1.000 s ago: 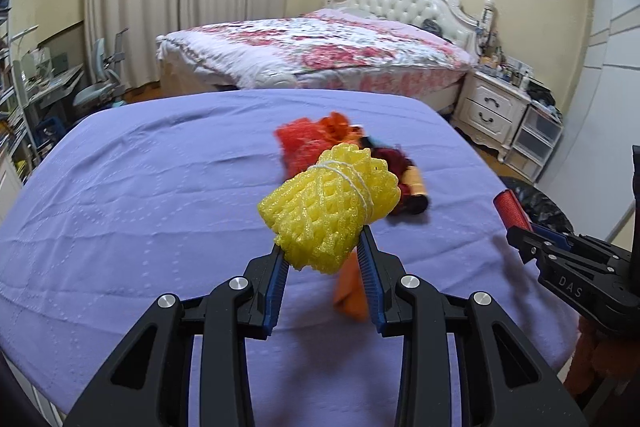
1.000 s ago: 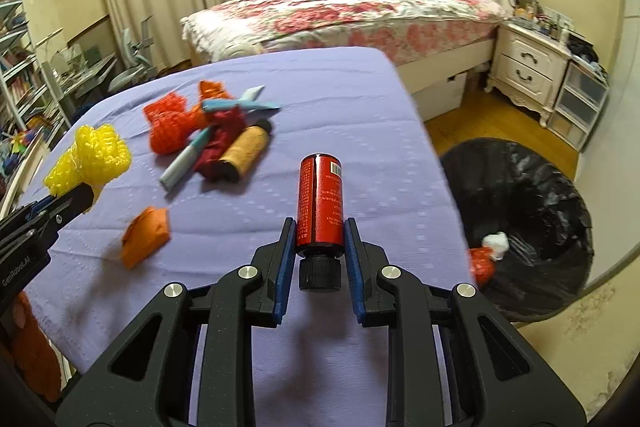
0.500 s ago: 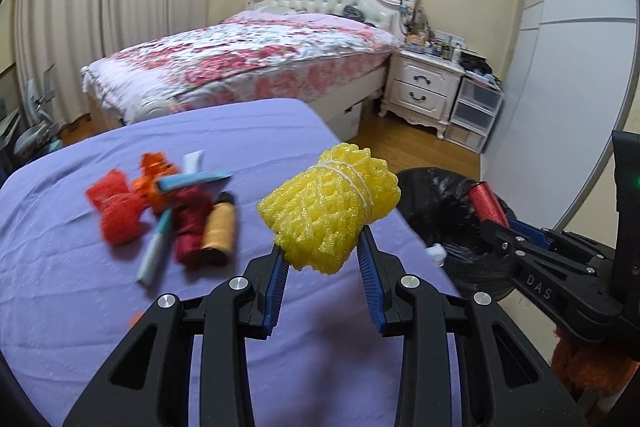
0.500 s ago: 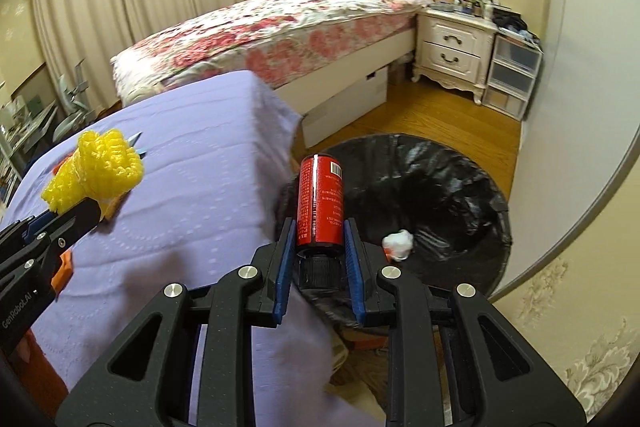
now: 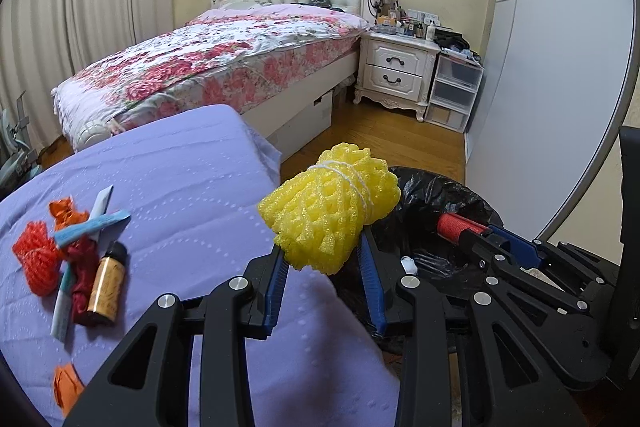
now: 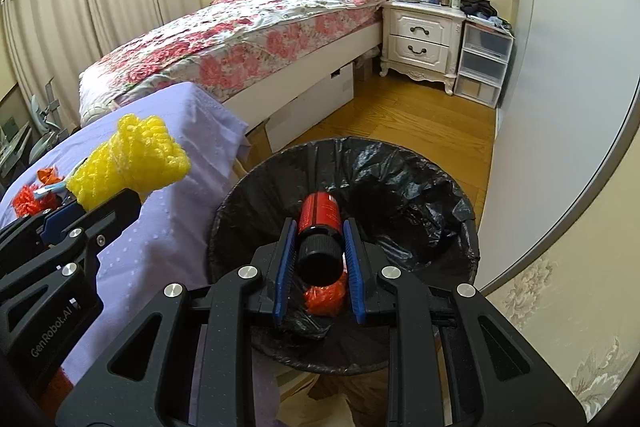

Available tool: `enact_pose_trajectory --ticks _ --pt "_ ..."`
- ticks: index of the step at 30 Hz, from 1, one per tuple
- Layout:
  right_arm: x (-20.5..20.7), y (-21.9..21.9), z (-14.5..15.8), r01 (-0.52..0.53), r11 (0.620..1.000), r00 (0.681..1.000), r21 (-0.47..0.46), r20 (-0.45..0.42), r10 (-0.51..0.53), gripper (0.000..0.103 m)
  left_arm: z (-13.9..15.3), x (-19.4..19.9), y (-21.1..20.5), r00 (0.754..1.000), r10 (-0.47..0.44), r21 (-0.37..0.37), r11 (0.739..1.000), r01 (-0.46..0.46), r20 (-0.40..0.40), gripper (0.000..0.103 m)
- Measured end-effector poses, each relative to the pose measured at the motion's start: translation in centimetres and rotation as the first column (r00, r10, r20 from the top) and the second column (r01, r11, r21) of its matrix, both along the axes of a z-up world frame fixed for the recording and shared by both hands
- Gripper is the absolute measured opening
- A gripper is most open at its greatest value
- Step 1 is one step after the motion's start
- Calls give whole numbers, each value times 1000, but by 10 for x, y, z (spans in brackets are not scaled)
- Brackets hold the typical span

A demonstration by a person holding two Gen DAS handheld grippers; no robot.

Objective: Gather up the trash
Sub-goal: 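Carry the can and yellow net over the bin and open both tools, then return to the table and grasp the orange cloth with the left tool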

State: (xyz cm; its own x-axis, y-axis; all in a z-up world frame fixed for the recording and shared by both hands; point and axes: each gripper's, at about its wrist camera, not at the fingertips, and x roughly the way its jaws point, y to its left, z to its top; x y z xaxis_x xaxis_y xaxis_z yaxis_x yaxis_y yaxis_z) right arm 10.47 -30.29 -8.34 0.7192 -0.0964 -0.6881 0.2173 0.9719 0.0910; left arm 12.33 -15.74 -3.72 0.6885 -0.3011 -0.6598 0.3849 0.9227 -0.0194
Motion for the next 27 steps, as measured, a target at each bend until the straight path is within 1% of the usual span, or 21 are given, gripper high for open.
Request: enact_pose_trajectory --ticks 3,6,7,8,9,10,12,13,14,16,17,19,21,27 --pt "4 -8 -3 22 1000 1000 5 -4 -22 23 -5 7 -6 1000 0 11 1000 0 -8 35" --pt "7 -15 -8 36 999 999 19 -14 -36 23 -13 15 -13 999 -21 32 999 22 -34 36" --pt "7 -16 -9 40 999 999 20 -15 -40 24 -14 16 -15 999 -19 42 999 21 -33 39" --pt "7 -17 -10 47 999 999 19 -12 -47 25 -16 16 -14 999 -20 47 999 21 -35 40" --pt "7 -18 -10 49 999 999 18 -12 -49 25 -18 17 -14 999 -20 50 998 22 -39 42" --pt "6 -19 -10 49 999 999 18 -14 -49 26 -20 17 -14 999 -17 50 999 20 -45 47" --pt "5 -20 -10 56 998 998 16 -11 -56 34 -21 17 -13 999 -12 43 999 14 -51 58" --pt "3 -21 -10 63 998 998 12 -7 -62 38 -20 15 -13 999 -9 41 999 11 -46 60" --pt "2 -21 -10 65 998 998 10 -5 -64 38 -20 17 -12 999 -8 42 999 9 -42 61" --pt "1 -21 -10 67 998 998 11 -5 -67 39 -18 16 -11 999 -8 46 999 10 -33 67" --pt "-1 -21 -9 69 998 998 13 -3 -69 41 -17 15 -11 1000 -7 48 999 8 -27 68" --pt "-3 -20 -8 74 997 997 8 0 -74 45 -14 12 -8 1000 -2 51 999 3 -15 70" --pt "-6 -19 -7 75 997 997 7 3 -75 46 -12 9 -3 1000 9 53 999 -8 -9 71" --pt "-14 -11 -6 63 998 998 26 0 -63 49 -6 -2 25 998 61 44 997 -61 -14 72"
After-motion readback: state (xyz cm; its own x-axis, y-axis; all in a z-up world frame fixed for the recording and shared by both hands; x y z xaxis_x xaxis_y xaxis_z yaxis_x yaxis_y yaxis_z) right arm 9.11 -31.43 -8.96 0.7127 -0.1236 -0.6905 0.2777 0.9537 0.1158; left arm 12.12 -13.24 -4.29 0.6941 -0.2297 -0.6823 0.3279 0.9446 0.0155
